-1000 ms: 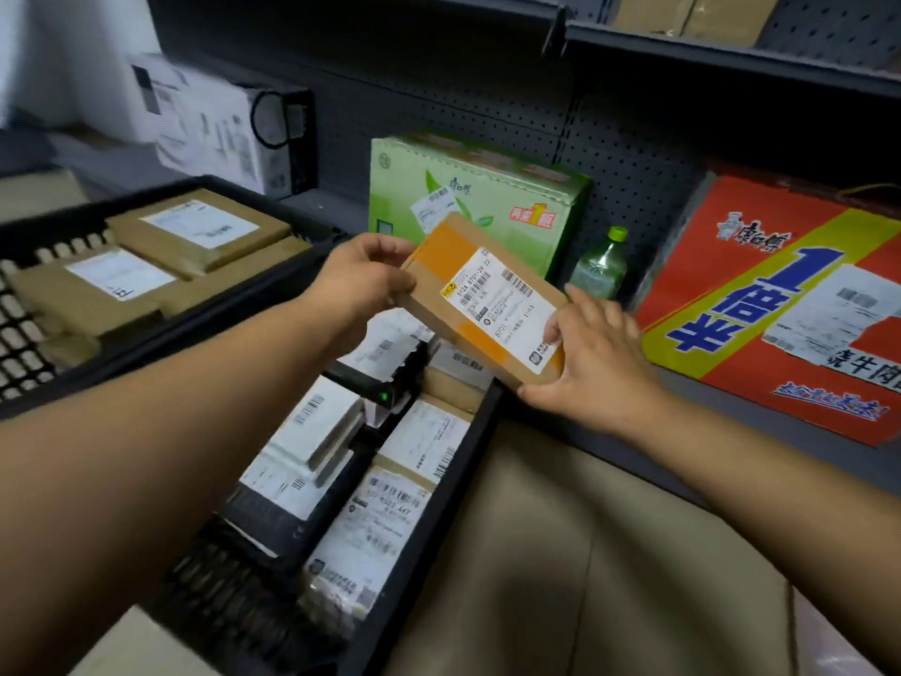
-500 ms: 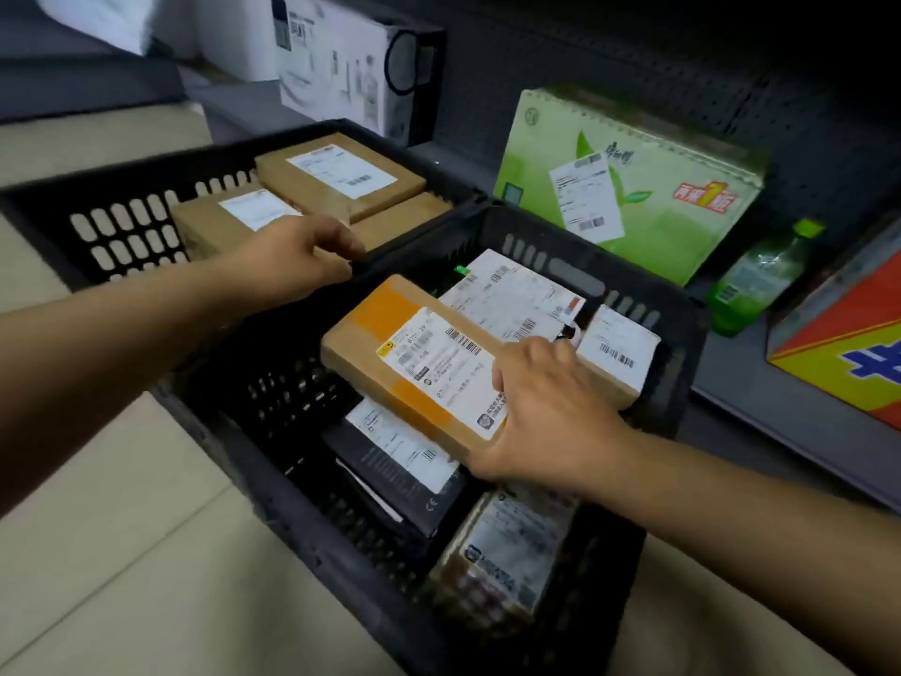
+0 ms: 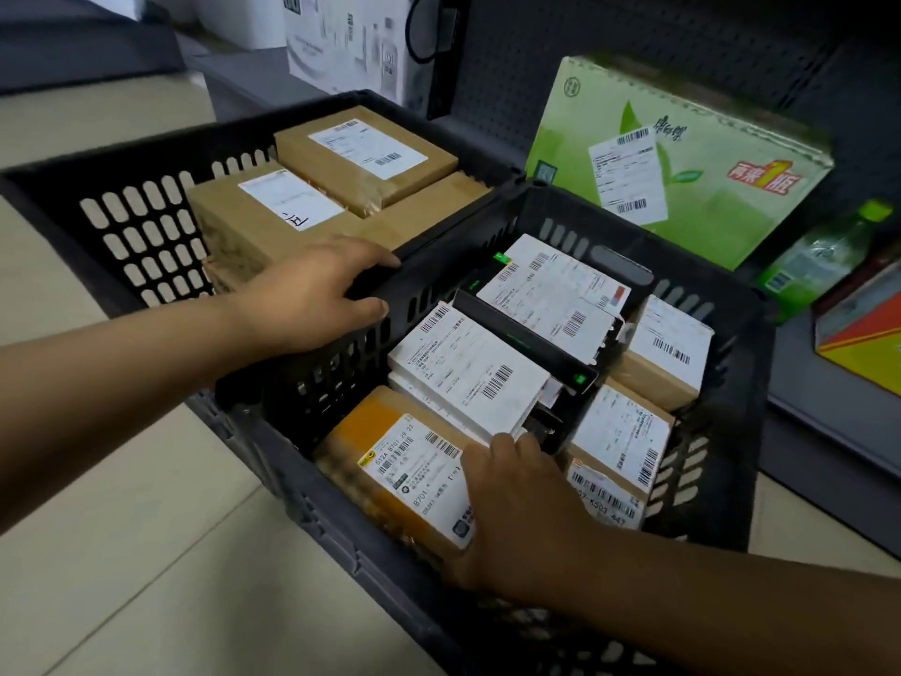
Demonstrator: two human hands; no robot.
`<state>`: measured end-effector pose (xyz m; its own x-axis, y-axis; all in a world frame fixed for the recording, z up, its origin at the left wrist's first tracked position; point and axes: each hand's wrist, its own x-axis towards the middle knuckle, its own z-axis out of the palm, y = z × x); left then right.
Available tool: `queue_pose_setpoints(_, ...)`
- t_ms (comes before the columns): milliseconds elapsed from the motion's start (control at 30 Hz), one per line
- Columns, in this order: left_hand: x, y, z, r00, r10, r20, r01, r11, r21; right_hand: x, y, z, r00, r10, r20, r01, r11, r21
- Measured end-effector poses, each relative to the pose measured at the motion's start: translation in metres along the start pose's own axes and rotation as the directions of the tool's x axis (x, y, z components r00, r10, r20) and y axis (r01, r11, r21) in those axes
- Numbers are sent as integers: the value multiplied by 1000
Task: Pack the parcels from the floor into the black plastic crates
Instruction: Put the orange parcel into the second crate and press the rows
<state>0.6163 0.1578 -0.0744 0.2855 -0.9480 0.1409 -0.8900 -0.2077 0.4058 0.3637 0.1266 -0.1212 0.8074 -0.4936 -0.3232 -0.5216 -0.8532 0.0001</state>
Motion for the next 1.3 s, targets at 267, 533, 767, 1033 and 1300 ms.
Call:
queue_pose_setpoints(267,1,-2,1,998,55,-36,-54,998,45,0,3,-12,988,-33,-148,36,999,17)
queue_pose_setpoints(533,2,-2,2,996,91,-14,-90,994,59,8,50,-35,951,52,-304,-77,995,-71)
queue_pose_setpoints(767,2,-3,3,994,110,-15,-108,988,114,32,73,-36,965,115,-236,-124,992,-25)
queue_pose_setpoints(1033,8,15,-1,973,217,-82,-169,904,392,24,99,-64,951,114,-288,-86,990,109)
queue_pose_setpoints(1300,66,67,53,944,320,73,-324,869,374,58,190,-110,860,342,-379,-340,938,75)
